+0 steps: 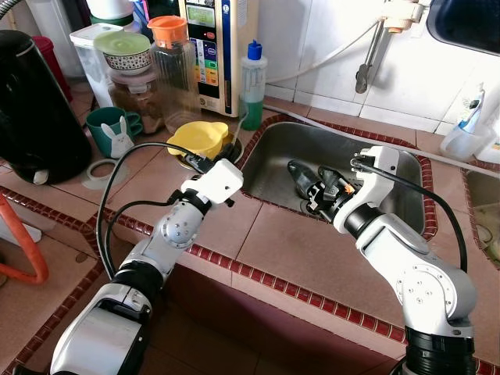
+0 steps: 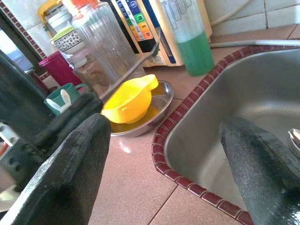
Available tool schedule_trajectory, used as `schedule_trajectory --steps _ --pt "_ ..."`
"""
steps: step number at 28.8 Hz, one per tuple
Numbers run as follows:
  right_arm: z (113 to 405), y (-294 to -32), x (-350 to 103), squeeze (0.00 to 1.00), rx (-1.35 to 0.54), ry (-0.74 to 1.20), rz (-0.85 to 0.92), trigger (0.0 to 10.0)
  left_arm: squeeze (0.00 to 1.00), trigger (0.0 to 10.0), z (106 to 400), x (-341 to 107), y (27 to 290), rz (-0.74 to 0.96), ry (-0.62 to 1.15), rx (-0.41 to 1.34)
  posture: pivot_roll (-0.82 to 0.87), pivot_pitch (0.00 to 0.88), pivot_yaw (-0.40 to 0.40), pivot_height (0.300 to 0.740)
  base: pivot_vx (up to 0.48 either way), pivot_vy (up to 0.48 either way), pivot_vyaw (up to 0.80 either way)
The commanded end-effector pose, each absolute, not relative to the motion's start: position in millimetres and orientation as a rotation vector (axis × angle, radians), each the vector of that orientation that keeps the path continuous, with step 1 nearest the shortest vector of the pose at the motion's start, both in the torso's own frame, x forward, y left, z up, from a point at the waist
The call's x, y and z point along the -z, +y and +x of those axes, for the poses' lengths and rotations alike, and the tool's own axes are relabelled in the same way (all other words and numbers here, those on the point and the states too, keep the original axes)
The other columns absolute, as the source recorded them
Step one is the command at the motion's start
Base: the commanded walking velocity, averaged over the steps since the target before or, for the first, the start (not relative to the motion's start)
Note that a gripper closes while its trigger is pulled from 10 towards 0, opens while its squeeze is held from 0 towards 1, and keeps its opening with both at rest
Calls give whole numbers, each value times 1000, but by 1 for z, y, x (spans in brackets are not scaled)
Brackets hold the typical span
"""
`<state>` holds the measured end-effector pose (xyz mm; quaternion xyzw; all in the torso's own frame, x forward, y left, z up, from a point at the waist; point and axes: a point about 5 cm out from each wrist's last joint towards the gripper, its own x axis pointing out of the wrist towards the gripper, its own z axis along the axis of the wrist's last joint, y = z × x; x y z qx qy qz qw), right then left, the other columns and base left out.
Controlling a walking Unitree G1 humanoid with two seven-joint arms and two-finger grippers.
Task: Kitchen organization
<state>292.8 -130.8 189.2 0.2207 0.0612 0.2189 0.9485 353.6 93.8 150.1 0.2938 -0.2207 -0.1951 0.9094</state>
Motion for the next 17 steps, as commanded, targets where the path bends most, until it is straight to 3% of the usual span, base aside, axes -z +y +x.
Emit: schedule_trajectory --steps 1,6,9,17 --pt "298 -132 -194 0 -444 103 468 10000 0 0 347 -160 84 573 -536 439 -9 0 -4 740 0 0 0" --pt "304 -133 -196 0 -442 97 542 10000 0 0 339 -171 73 542 -621 482 0 0 -8 740 0 0 0" --pt "317 -142 -197 0 -435 110 722 10000 0 0 327 -182 57 525 -714 556 9 0 -8 740 0 0 0" --pt "351 -164 -225 0 -426 39 800 10000 0 0 307 -174 44 519 -740 670 11 0 -7 740 0 0 0"
